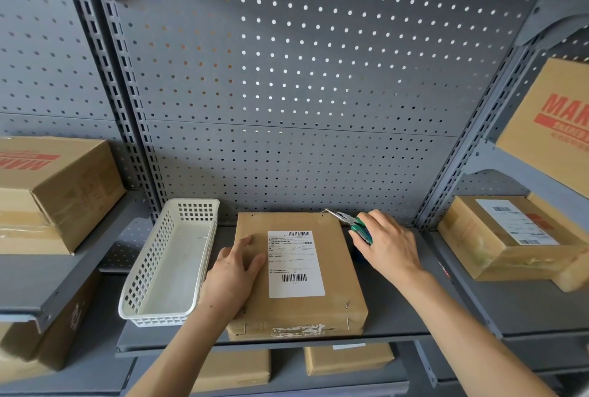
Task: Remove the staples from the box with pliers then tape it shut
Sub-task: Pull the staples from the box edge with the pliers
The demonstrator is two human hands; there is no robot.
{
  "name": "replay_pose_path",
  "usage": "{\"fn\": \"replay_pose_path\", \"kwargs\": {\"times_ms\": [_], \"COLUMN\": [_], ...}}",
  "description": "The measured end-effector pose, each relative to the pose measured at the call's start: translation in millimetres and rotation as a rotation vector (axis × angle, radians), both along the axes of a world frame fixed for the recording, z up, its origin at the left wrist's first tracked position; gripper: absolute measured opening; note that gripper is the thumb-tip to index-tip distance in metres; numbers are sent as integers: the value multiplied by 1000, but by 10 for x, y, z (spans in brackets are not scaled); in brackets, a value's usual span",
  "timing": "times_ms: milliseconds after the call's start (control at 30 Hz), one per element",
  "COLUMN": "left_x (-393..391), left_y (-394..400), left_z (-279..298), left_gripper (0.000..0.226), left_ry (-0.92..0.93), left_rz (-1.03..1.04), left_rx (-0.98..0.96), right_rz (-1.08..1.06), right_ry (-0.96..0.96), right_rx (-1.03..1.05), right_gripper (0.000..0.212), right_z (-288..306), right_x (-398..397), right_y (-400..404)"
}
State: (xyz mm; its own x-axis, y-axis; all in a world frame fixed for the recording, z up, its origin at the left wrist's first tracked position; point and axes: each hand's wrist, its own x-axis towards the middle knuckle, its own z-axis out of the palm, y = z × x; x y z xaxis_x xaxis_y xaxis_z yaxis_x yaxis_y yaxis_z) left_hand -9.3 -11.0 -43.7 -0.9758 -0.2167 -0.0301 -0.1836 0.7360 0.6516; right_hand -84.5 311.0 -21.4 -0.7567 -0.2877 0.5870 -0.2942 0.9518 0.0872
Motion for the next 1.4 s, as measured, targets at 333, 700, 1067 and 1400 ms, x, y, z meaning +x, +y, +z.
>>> {"fn": "replay_pose_path", "kwargs": {"times_ms": [333,700,1067,1400], "left_x": [-15,42,116,122], "left_y": [-21,-33,-27,-85], "left_z": [-16,11,62,-4], "left_gripper": [48,54,62,51], "left_ry": [3,17,26,-4], "left_rz": [-26,-17,71,85], "left_rx": [-14,18,234,336], "right_rz": [40,81,209,305], "right_ry": [-102,-361,-538,-700], "right_rx": [-273,-596,-848,-796], "right_gripper": [35,19,45,48], "right_z": [11,150,276,304], "right_x": [-45,-65,-236,-414], "right_y": [-100,-411,-844,-1320]}}
